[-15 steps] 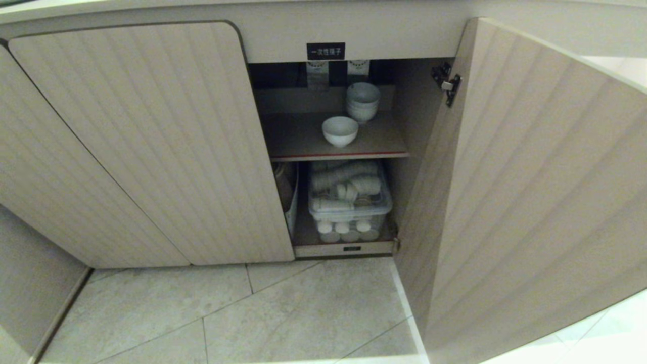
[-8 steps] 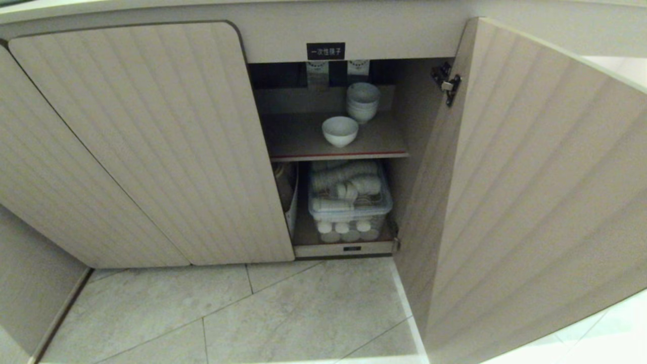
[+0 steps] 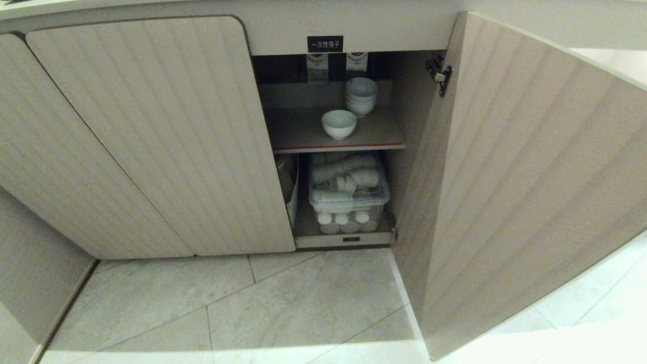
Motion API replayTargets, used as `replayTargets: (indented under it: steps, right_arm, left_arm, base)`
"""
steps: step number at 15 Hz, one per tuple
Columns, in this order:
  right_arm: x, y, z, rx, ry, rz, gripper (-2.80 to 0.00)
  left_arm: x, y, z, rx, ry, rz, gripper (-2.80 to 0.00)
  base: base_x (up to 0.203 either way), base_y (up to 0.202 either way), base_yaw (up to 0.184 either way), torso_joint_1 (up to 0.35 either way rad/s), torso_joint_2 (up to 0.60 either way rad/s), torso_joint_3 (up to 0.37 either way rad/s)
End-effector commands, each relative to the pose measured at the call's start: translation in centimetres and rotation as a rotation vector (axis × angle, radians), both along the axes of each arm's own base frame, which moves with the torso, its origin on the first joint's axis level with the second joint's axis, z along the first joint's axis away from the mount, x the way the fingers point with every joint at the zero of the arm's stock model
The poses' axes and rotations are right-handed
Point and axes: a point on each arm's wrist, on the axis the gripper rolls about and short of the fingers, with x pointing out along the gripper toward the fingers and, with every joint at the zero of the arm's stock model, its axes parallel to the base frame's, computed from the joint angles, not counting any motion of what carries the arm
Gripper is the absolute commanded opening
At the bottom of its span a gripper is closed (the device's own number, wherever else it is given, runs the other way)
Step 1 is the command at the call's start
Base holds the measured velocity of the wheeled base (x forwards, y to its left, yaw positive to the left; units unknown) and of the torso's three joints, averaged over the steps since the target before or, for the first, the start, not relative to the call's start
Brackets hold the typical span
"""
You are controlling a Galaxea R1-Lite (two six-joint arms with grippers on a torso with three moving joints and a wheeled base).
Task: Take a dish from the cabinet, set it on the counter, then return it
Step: Take the bowl from the cabinet
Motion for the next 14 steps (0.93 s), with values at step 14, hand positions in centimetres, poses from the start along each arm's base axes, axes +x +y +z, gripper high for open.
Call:
replayTargets:
  steps: [14]
  right_arm:
    - [0.00, 0.00, 0.00, 0.000, 0.000, 0.000, -2.80]
  left_arm:
    - [0.00, 0.00, 0.00, 0.004, 0.000, 0.000, -2.80]
  base:
    - [-0.101, 0.000, 0.000, 0.001, 0.00, 0.001]
